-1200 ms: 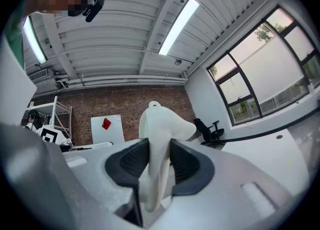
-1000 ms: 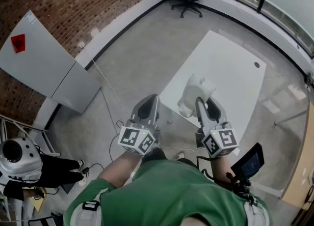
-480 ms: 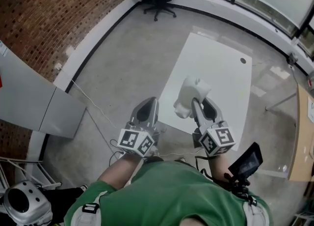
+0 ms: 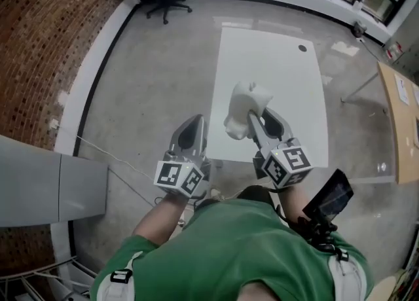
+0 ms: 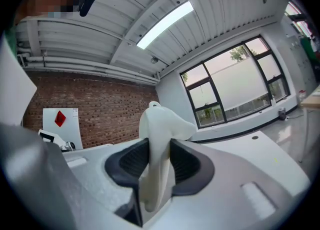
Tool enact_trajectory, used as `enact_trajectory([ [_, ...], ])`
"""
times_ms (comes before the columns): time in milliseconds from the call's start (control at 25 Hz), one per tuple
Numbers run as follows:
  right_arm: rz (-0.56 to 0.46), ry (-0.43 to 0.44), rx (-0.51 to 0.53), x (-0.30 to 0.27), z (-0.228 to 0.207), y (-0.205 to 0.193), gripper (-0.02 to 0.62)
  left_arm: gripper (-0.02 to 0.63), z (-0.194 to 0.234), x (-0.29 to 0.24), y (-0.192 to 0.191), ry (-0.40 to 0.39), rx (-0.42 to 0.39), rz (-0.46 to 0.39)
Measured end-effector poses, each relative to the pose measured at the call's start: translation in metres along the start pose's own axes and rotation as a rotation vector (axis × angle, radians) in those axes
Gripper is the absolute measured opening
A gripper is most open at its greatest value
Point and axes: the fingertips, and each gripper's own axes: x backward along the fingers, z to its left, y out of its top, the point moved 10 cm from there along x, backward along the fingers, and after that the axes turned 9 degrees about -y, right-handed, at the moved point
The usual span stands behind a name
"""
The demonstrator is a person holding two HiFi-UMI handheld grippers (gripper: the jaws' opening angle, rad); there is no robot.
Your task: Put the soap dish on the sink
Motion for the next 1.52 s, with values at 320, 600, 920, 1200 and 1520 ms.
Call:
enact_trajectory([
  [320,0.040,-0.067,-0.006,-0.014,-0.024,0.001,0.126,0.006,0.005,-0.042,-0.016,-0.070,0.042,0.047],
  [600,0.111,-0.070,-0.024,-0.055,-0.061,-0.011,0.126,0.006,0.019,-0.085,-0.038,-0.063,0.040,0.114],
  [920,0.209,-0.043,-0.060,-0.106,-0.109,-0.034,0.126,0.006,0.035,-0.132,-0.070,-0.009,0.045,0.208],
  [1200,0.317,-0.037,-0.103,-0.133,-0.143,-0.061,0.126,0.006,0.039,-0.156,-0.092,0.037,0.068,0.291],
  [1520,0.435,-0.050,-0.137,-0.155,-0.189,-0.105,0.126,0.006,0.040,-0.178,-0.129,0.076,0.086,0.378],
])
